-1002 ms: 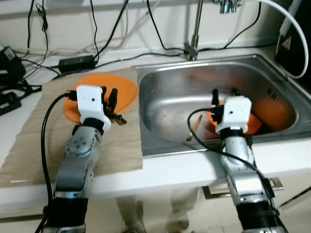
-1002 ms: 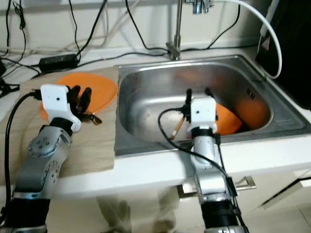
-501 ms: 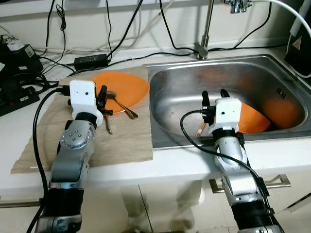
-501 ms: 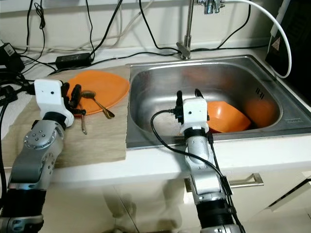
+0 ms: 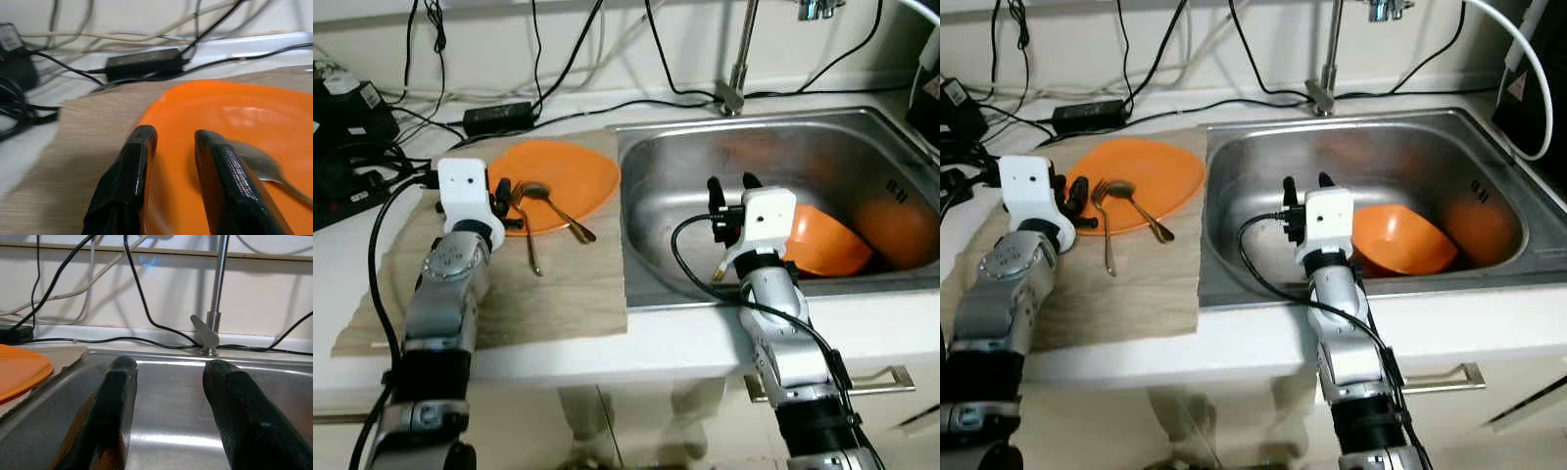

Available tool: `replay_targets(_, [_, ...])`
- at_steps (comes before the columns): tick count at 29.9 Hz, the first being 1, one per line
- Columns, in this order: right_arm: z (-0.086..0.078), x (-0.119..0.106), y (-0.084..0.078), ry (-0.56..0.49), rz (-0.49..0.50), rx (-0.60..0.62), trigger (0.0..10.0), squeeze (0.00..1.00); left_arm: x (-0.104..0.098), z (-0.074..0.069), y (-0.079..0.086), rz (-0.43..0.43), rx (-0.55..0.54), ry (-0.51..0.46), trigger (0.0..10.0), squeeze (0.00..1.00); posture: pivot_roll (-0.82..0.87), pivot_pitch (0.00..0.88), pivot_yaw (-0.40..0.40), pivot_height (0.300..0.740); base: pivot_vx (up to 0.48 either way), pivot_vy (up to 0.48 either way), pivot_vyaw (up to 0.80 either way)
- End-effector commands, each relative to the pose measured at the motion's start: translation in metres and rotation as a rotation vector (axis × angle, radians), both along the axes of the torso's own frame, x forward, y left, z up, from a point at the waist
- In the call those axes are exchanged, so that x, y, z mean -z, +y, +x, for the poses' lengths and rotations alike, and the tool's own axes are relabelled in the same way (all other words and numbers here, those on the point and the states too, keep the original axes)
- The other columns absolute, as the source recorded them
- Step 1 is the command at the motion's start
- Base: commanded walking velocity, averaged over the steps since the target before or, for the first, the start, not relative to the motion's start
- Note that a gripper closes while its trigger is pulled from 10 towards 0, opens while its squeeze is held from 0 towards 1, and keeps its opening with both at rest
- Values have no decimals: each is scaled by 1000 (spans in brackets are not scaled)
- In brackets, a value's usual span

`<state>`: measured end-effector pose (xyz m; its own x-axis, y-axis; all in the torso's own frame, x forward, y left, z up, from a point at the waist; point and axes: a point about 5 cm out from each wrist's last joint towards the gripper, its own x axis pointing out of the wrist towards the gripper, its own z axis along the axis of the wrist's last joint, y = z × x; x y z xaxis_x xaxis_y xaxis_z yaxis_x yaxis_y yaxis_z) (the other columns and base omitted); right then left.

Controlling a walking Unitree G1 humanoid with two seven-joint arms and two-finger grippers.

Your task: Kitchen organization

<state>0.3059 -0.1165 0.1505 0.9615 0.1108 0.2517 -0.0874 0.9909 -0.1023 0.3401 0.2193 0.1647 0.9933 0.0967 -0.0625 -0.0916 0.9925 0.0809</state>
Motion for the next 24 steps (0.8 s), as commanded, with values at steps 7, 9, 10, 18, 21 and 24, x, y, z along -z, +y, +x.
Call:
replay_targets(7, [0, 0, 3, 13, 9, -23, 10000, 0, 8, 1, 11, 23, 7, 110, 10000, 0, -36, 0, 102, 740, 0, 0, 0])
replay_targets(9, [0, -1, 3, 14, 8, -25, 10000, 0, 9, 1, 11, 22, 37, 146, 10000, 0, -33, 0, 104, 740, 0, 0, 0])
replay_targets(10, [1, -1, 3, 14, 7, -26, 10000, 0, 8, 2, 11, 31, 48, 157, 10000, 0, -32, 0, 105, 740, 0, 0, 0])
replay_targets(18, [-1, -3, 7, 14, 15, -35, 10000, 0, 4, 4, 10, 43, 103, 206, 10000, 0, -28, 0, 115, 740, 0, 0, 0])
replay_targets(21, [-1, -3, 7, 16, 18, -36, 10000, 0, 9, 2, 9, 48, 124, 258, 10000, 0, -27, 0, 120, 740, 0, 0, 0])
replay_targets(24, [-2, -2, 7, 27, 23, -34, 10000, 0, 14, 0, 9, 41, 138, 307, 10000, 0, -27, 0, 119, 740, 0, 0, 0])
